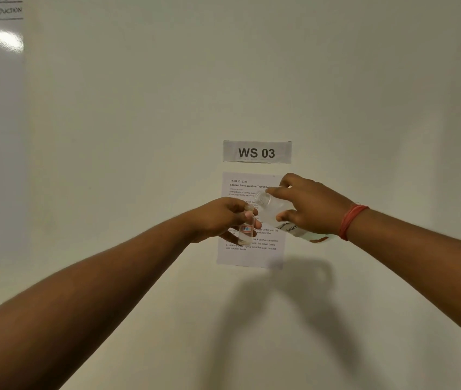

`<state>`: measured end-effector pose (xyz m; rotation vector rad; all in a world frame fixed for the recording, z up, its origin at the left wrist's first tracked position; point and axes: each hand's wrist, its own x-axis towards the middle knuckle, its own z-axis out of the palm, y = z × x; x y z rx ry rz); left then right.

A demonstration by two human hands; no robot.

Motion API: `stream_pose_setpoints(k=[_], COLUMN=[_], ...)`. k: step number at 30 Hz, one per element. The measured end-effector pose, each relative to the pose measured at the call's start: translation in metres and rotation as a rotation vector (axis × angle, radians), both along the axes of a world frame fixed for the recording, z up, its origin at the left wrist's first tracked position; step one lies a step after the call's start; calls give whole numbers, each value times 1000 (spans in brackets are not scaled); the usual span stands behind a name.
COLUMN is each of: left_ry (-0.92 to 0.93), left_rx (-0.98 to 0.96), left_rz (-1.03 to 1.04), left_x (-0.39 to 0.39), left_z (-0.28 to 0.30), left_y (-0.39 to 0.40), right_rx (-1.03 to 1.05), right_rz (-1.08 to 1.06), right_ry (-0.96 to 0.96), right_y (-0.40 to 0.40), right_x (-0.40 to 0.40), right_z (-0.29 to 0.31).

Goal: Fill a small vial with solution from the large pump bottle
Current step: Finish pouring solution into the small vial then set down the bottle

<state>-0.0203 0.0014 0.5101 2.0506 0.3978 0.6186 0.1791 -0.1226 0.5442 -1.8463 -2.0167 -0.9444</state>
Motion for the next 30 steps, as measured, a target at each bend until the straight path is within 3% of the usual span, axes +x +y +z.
stream_pose_setpoints(k=[30], left_ry=[-42], left_rx=[-14], left_rz=[22], left_x=[14], left_z=[-14], left_y=[4], right_rx=[-49], right_rz=[-32], right_ry=[-228], right_y=[7], right_x=[1], right_z=[5])
